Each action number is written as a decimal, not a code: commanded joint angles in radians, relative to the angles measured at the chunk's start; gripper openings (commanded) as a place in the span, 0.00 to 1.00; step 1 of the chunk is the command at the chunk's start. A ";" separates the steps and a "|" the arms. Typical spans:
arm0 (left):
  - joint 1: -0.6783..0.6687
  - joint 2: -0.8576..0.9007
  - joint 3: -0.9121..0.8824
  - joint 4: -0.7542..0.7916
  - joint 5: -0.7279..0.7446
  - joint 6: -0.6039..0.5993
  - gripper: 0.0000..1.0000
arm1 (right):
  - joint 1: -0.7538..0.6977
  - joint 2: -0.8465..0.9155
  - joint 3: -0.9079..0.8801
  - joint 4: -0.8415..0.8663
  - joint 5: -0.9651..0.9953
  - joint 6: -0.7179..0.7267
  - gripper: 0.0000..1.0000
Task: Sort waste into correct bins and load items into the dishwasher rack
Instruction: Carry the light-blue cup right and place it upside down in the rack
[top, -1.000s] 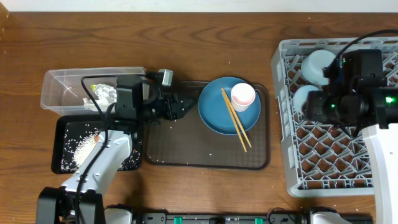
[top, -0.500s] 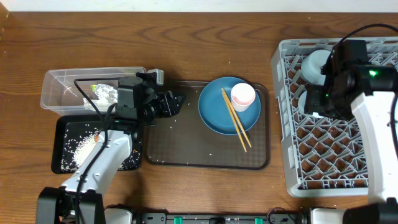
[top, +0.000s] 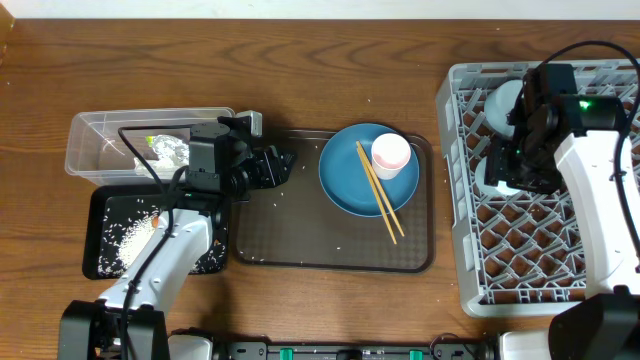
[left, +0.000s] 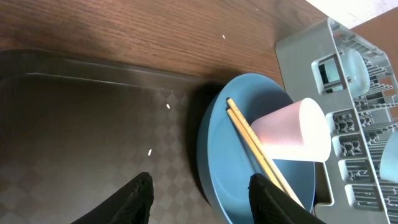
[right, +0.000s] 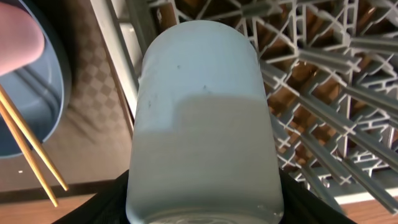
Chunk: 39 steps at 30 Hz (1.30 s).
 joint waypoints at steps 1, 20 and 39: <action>0.000 0.004 0.006 -0.003 -0.008 0.010 0.52 | -0.008 0.003 0.012 -0.015 0.003 -0.015 0.18; 0.000 0.004 0.006 -0.003 -0.008 0.010 0.52 | -0.008 0.003 -0.118 0.043 0.003 -0.022 0.19; 0.000 0.004 0.006 -0.007 -0.008 0.009 0.53 | -0.008 0.003 -0.151 0.081 0.014 -0.022 0.59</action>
